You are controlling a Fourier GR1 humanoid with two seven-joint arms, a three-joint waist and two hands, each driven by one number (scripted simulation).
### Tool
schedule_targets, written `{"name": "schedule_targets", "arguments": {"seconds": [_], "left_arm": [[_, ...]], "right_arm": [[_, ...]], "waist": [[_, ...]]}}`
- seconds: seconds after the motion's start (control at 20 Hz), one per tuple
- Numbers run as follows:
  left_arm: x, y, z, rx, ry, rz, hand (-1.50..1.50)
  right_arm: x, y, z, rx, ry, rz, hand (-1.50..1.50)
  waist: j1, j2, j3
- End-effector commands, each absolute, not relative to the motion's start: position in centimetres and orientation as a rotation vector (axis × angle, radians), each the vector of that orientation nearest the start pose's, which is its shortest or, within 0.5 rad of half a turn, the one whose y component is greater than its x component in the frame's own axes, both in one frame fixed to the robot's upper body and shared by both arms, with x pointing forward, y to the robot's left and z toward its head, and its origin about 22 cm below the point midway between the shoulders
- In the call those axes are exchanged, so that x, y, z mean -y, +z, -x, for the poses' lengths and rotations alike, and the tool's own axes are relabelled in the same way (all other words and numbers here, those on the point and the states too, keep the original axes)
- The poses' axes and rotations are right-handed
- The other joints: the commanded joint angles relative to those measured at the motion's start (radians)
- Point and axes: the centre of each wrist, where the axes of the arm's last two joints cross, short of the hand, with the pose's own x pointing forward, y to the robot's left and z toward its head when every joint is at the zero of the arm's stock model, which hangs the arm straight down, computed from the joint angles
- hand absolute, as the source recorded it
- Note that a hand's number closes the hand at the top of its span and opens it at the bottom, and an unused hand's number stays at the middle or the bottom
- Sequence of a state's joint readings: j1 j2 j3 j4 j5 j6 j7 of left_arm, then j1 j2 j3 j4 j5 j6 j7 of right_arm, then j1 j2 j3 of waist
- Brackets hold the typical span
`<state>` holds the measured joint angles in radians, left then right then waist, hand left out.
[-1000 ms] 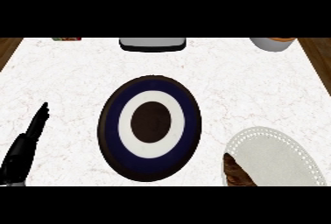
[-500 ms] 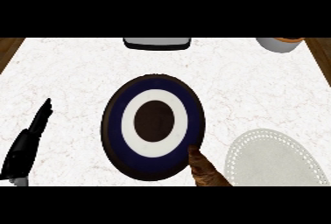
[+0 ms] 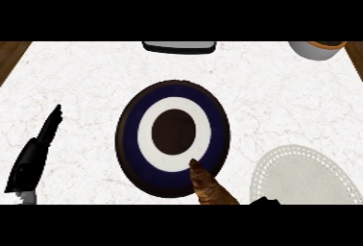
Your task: Pick the croissant from the placemat and place it in the plate
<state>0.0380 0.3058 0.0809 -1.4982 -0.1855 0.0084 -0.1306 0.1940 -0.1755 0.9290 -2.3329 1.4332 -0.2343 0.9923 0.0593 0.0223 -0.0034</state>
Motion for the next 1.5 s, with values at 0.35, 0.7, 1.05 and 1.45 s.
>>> {"name": "schedule_targets", "arguments": {"seconds": [0.35,0.7,1.05,1.45], "left_arm": [[-32.8,-0.1,-22.8,1.546,-0.343,-0.432,0.00],[-32.6,0.5,-23.3,1.541,-0.345,-0.424,0.00],[-32.2,-1.2,-22.6,1.522,-0.309,-0.434,0.00],[-33.8,-0.9,-22.1,1.510,-0.295,-0.480,0.00]], "right_arm": [[8.1,11.2,-14.9,1.430,0.206,0.786,-1.50],[7.7,10.5,-18.4,1.478,0.127,0.786,-1.50],[7.4,10.9,-22.8,1.619,-0.229,0.794,-1.50],[8.9,9.4,-20.7,1.670,-0.547,0.674,-1.50]], "waist": [[0.015,0.003,0.002],[0.018,-0.001,0.003],[-0.017,-0.015,0.003],[-0.056,-0.023,0.005]]}}
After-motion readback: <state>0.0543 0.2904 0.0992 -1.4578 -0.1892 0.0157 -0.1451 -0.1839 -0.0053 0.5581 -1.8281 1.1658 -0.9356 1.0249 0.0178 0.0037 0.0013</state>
